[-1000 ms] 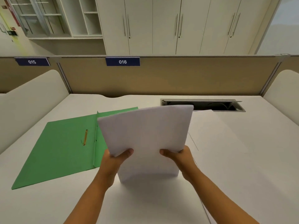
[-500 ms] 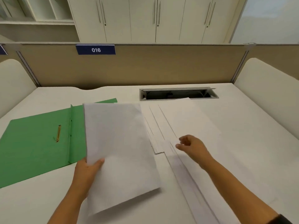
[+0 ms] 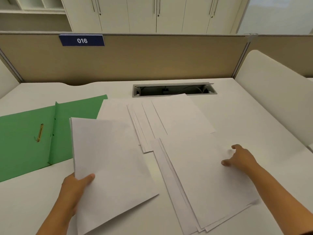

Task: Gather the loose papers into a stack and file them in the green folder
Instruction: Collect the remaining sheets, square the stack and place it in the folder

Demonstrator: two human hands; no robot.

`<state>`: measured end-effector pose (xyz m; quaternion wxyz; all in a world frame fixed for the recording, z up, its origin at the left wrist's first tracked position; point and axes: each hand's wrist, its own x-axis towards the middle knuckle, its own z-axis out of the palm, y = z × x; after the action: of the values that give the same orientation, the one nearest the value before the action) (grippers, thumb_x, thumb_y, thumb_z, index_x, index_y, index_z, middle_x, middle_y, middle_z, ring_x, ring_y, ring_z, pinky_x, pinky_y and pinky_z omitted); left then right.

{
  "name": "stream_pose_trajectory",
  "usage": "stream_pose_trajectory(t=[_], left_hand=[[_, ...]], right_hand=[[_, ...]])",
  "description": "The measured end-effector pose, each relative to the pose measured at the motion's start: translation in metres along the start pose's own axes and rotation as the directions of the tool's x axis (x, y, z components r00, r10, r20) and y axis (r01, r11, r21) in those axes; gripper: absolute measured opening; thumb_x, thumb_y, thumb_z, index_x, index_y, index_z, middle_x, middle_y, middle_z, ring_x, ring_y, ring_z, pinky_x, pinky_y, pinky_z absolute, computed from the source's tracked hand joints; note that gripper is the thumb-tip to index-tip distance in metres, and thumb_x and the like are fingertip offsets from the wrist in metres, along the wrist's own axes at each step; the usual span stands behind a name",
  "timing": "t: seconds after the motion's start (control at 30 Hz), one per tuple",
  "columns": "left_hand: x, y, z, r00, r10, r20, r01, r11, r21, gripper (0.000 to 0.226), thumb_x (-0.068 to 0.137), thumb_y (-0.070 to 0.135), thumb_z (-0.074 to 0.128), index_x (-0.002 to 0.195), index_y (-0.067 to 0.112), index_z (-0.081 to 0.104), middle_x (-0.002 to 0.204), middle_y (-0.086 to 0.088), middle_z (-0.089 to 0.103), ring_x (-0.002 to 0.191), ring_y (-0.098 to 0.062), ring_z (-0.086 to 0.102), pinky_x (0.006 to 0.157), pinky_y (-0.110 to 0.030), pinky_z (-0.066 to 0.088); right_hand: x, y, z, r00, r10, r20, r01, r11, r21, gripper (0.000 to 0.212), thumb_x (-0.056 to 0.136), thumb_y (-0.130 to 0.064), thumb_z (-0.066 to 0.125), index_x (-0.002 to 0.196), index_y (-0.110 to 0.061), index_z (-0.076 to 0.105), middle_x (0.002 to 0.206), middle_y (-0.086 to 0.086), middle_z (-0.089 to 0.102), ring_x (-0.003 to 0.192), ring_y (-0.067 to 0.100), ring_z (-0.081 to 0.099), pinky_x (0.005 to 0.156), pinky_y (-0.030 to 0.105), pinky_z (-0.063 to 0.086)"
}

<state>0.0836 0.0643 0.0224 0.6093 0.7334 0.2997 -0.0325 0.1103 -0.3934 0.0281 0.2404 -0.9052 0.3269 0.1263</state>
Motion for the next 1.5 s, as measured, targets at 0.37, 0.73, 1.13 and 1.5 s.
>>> stream_pose_trajectory(t=[0.37, 0.73, 1.13, 1.5], left_hand=[[-0.012, 0.007, 0.019, 0.998, -0.005, -0.061, 0.005, 1.0, -0.007, 0.043, 0.083, 0.005, 0.061, 0.124, -0.005, 0.05, 0.105, -0.019, 0.057, 0.09, -0.035, 0.054, 0.084, -0.042, 0.045], [-0.019, 0.009, 0.024, 0.993, 0.031, -0.114, -0.033, 0.999, -0.018, 0.043, 0.084, 0.006, 0.061, 0.124, -0.005, 0.049, 0.119, -0.025, 0.058, 0.091, -0.034, 0.054, 0.087, -0.045, 0.045], [-0.025, 0.01, 0.029, 0.991, 0.042, -0.124, -0.047, 0.998, -0.032, 0.038, 0.084, 0.003, 0.06, 0.12, -0.006, 0.052, 0.104, -0.019, 0.058, 0.087, -0.032, 0.054, 0.083, -0.039, 0.044], [-0.023, 0.009, 0.028, 0.992, 0.045, -0.121, -0.049, 0.998, -0.031, 0.039, 0.084, 0.004, 0.061, 0.121, -0.006, 0.052, 0.118, -0.027, 0.059, 0.089, -0.033, 0.054, 0.083, -0.041, 0.045]], right_hand=[[-0.014, 0.002, 0.004, 0.939, -0.207, -0.275, 0.282, 0.919, 0.274, 0.017, 0.078, -0.015, 0.069, 0.069, -0.011, 0.055, 0.066, 0.003, 0.057, 0.06, 0.019, 0.048, 0.052, 0.027, 0.036], [-0.024, 0.009, -0.02, 0.939, -0.297, -0.172, 0.343, 0.82, 0.457, 0.018, 0.086, -0.01, 0.061, 0.076, -0.025, 0.064, 0.078, 0.002, 0.07, 0.07, 0.022, 0.063, 0.06, 0.026, 0.046], [-0.014, 0.002, 0.003, 0.962, -0.248, -0.115, 0.267, 0.945, 0.191, 0.017, 0.083, -0.008, 0.061, 0.097, -0.014, 0.055, 0.094, 0.009, 0.063, 0.079, 0.026, 0.054, 0.066, 0.029, 0.038], [-0.016, -0.007, 0.014, 0.992, -0.121, -0.034, 0.116, 0.984, -0.132, 0.035, 0.074, -0.032, 0.074, 0.095, -0.007, 0.061, 0.093, 0.009, 0.053, 0.095, 0.032, 0.053, 0.067, 0.03, 0.043]])
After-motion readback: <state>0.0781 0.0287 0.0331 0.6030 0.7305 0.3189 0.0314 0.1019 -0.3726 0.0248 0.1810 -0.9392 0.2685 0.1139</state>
